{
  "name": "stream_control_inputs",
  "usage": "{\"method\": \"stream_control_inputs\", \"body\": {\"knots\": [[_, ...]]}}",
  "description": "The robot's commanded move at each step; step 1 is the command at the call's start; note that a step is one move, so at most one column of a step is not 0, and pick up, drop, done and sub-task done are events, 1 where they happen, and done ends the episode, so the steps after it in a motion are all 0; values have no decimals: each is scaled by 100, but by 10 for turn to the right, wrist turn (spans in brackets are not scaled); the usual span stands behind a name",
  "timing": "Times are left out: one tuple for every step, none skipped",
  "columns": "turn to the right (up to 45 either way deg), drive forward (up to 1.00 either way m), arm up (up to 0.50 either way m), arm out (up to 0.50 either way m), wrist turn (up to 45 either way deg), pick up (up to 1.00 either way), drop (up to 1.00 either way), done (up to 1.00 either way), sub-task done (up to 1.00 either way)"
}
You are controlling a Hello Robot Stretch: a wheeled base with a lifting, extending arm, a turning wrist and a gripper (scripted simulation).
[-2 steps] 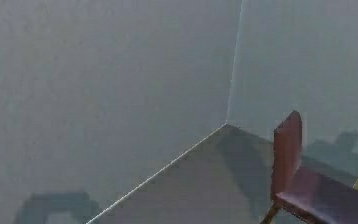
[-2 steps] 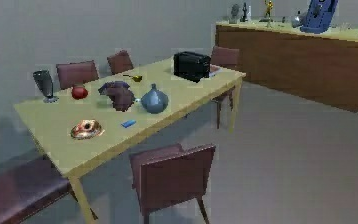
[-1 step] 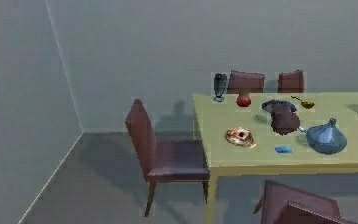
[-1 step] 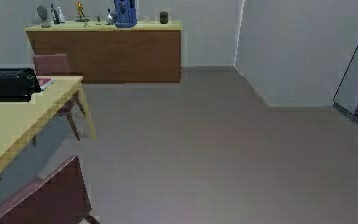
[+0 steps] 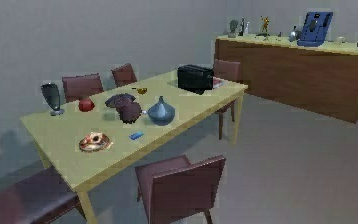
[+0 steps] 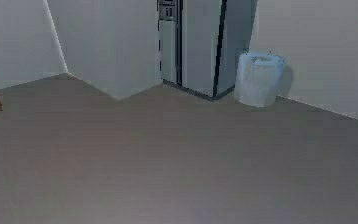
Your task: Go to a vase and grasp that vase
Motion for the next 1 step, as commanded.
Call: {"method": "stream_control_inputs", "body": {"knots": [[60,0,0,0,0,0,0,0,0]]}}
